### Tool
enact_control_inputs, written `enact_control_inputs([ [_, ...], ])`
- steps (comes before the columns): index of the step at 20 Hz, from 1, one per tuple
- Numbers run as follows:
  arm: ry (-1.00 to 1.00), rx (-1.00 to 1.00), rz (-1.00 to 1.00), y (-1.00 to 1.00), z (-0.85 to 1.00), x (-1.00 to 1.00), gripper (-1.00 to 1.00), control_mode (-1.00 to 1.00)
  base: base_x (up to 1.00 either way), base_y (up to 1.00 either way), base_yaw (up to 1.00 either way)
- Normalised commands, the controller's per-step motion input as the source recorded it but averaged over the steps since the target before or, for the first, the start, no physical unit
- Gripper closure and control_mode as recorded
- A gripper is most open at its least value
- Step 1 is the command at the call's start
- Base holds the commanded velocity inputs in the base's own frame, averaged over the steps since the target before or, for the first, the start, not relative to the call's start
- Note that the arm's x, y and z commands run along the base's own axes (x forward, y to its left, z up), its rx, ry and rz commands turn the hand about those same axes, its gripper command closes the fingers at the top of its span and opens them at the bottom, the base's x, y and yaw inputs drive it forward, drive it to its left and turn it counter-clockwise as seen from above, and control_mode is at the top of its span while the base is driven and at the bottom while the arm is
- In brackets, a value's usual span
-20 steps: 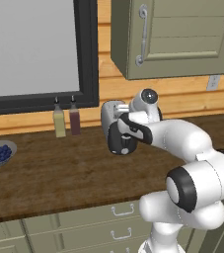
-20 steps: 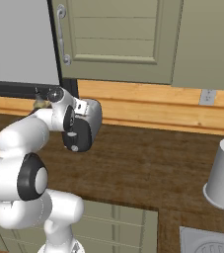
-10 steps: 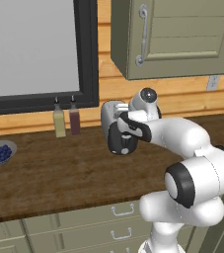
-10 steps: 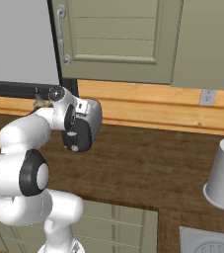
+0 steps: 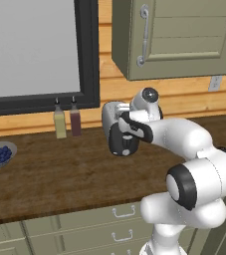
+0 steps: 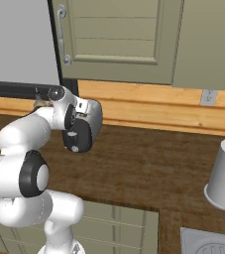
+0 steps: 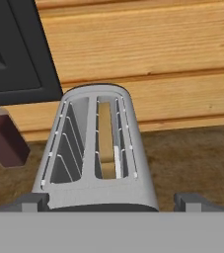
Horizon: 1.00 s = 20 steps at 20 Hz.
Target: Start the toaster. Once the lever pops up, take the bread to the plate on the dining counter.
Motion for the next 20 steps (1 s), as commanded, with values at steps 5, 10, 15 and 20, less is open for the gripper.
enact_control_inputs([
  [5, 0.00, 0.00, 0.00, 0.00, 0.03, 0.00, -1.00, -1.00, 0.00, 0.00, 0.00],
  [10, 0.00, 0.00, 0.00, 0.00, 0.00, 0.00, -1.00, -1.00, 0.00, 0.00, 0.00],
  [15, 0.00, 0.00, 0.00, 0.00, 0.00, 0.02, -1.00, -1.00, 0.00, 0.00, 0.00],
  [20, 0.00, 0.00, 0.05, 0.00, 0.00, 0.00, -1.00, -1.00, 0.00, 0.00, 0.00],
])
